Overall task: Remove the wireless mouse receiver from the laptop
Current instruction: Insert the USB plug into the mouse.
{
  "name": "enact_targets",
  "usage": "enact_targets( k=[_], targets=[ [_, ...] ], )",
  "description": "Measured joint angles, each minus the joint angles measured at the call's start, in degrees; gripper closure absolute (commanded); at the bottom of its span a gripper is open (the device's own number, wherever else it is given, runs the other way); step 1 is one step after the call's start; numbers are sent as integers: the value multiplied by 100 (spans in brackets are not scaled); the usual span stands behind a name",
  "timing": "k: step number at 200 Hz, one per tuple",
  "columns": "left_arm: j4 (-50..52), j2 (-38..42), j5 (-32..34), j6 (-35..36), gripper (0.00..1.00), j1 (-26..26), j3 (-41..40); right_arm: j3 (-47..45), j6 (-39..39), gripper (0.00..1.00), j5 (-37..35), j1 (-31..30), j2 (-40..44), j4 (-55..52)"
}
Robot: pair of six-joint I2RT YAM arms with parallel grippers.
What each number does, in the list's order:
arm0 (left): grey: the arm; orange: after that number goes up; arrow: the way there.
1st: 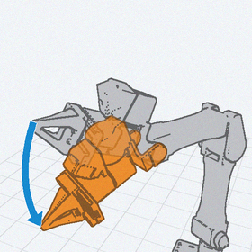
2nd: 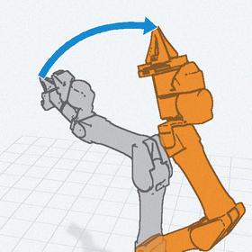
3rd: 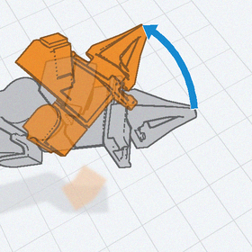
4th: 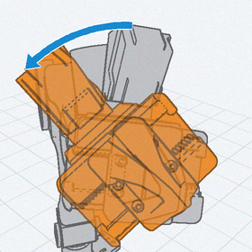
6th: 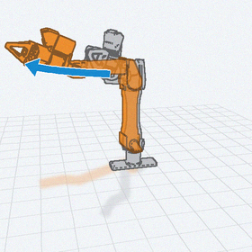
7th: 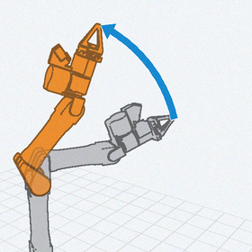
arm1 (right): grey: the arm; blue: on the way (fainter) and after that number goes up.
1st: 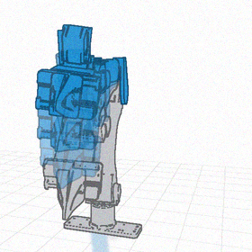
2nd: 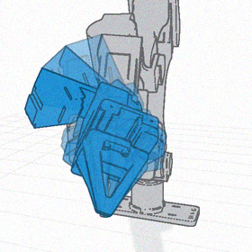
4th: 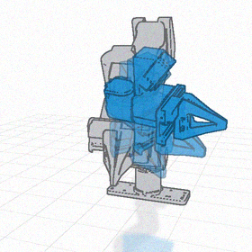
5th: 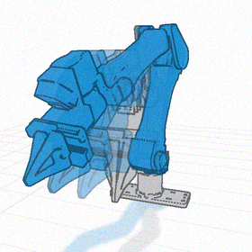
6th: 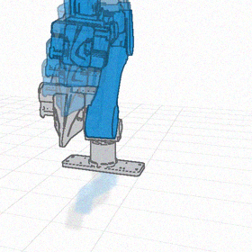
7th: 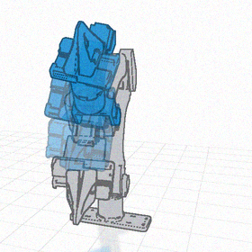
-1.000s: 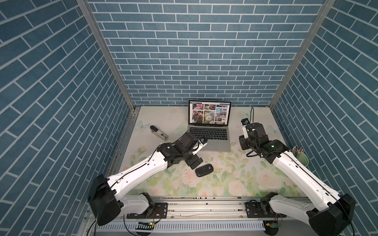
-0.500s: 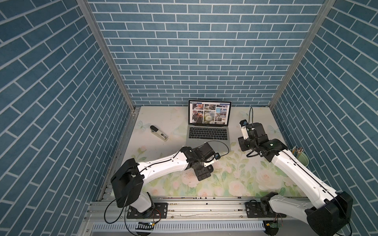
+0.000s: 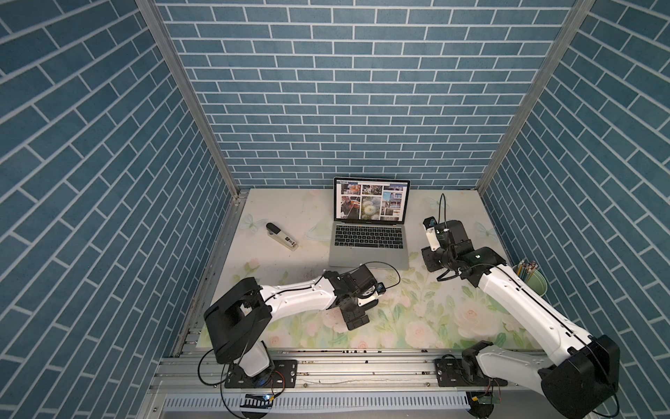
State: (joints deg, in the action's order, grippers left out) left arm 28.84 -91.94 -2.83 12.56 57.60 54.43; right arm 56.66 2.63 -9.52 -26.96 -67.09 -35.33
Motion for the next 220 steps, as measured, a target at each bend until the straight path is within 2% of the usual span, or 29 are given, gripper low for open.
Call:
enact_targets(
  k=[87, 128, 220],
  targets=[
    [-280, -299, -127, 79, 1, -162, 0, -22, -13, 54, 129, 83, -125, 11],
    [-280, -415, -138, 109, 13, -162, 0, -42, -15, 55, 212, 116, -153, 22],
    [-297, -551, -155, 129, 26, -188, 61, -70, -101, 55, 345, 138, -251, 66]
  ],
)
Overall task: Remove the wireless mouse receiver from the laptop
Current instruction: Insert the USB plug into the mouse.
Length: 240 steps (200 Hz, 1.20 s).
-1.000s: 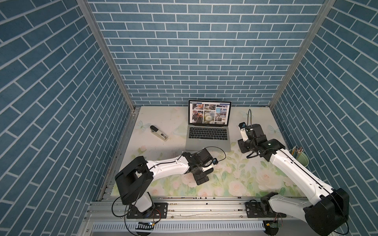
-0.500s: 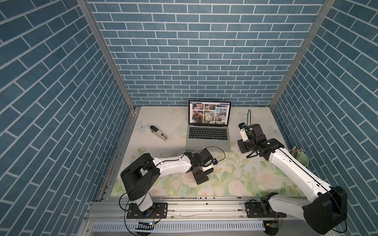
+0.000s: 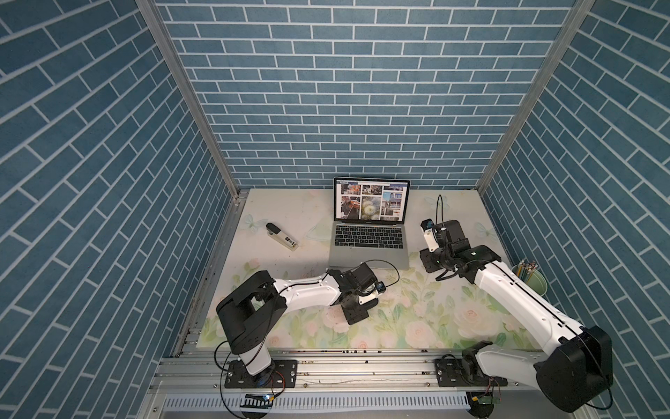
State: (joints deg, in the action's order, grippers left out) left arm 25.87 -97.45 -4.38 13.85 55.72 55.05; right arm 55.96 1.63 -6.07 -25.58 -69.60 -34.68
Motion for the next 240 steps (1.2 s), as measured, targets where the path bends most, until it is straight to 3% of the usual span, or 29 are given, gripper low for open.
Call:
enact_targets(
  k=[88, 158, 214, 240],
  targets=[
    [-11, -168, -118, 13, 32, -37, 162, 0, -59, 56, 55, 22, -87, 31],
    [-17, -168, -129, 17, 43, -37, 164, -153, -46, 60, 341, 44, -101, 125],
    [-4, -214, -131, 15, 43, -44, 212, -590, 251, 64, 1294, 42, 7, 339],
    [-7, -223, -131, 15, 43, -48, 225, -942, 887, 75, 2201, 48, 83, 907]
  ],
)
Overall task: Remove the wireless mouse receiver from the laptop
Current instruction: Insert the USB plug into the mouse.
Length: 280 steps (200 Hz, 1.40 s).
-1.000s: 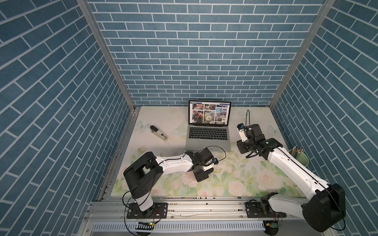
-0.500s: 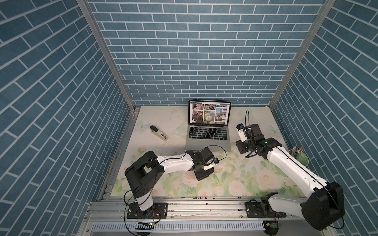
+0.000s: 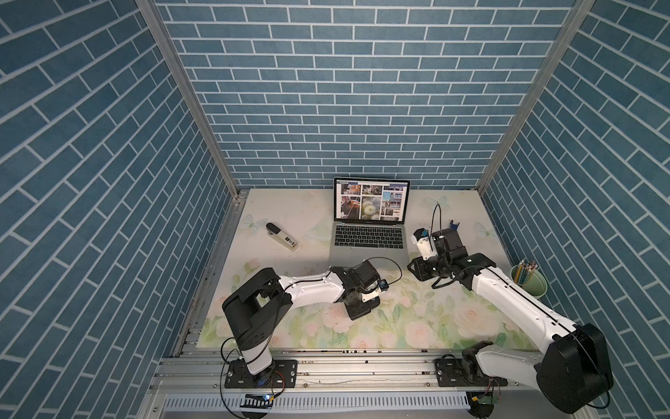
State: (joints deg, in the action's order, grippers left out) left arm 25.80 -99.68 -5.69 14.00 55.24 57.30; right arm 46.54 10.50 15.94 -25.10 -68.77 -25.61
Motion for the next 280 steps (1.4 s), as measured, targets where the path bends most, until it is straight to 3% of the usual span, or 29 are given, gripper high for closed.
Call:
enact_targets(
  k=[24, 60, 90, 149, 280],
  targets=[
    [-2, -4, 0, 0, 43, 0, 0, -901, 870, 87, 876, 0, 133, 785],
    [-2, -4, 0, 0, 42, 0, 2, -1987, 1991, 90, 1668, 0, 151, 1720],
    [0, -7, 0, -2, 42, 0, 7, -2098, 2529, 92, 2105, 0, 28, 2354],
    [13, -42, 2, -2, 42, 0, 52, -2068, 2979, 91, 2463, -59, -426, 2929],
    [20, -46, 9, -4, 42, 0, 61, -1611, 3062, 83, 2352, -876, -1381, 3062]
  ],
)
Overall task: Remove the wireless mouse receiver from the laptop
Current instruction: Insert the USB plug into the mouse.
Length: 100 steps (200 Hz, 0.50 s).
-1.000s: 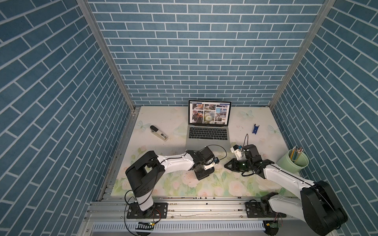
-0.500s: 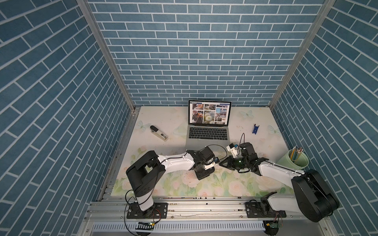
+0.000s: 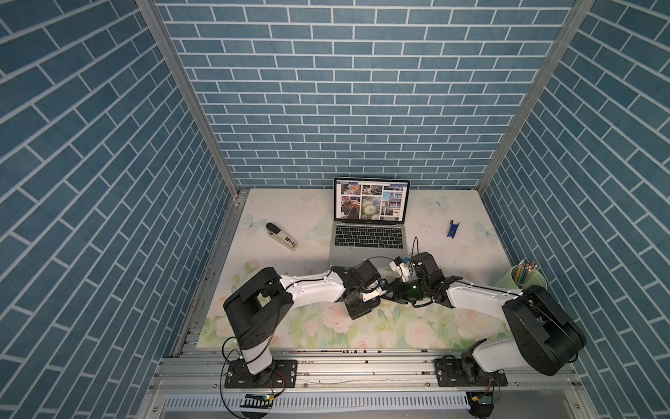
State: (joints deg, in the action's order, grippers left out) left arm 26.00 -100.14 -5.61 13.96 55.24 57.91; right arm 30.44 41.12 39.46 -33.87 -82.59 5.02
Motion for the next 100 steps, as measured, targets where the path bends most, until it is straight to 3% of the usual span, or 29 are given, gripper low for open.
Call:
enact_targets(
  k=[100],
  targets=[
    [11, -20, 4, -2, 42, 0, 22, 166, 0, 83, -44, -98, -170, 22]
  ],
)
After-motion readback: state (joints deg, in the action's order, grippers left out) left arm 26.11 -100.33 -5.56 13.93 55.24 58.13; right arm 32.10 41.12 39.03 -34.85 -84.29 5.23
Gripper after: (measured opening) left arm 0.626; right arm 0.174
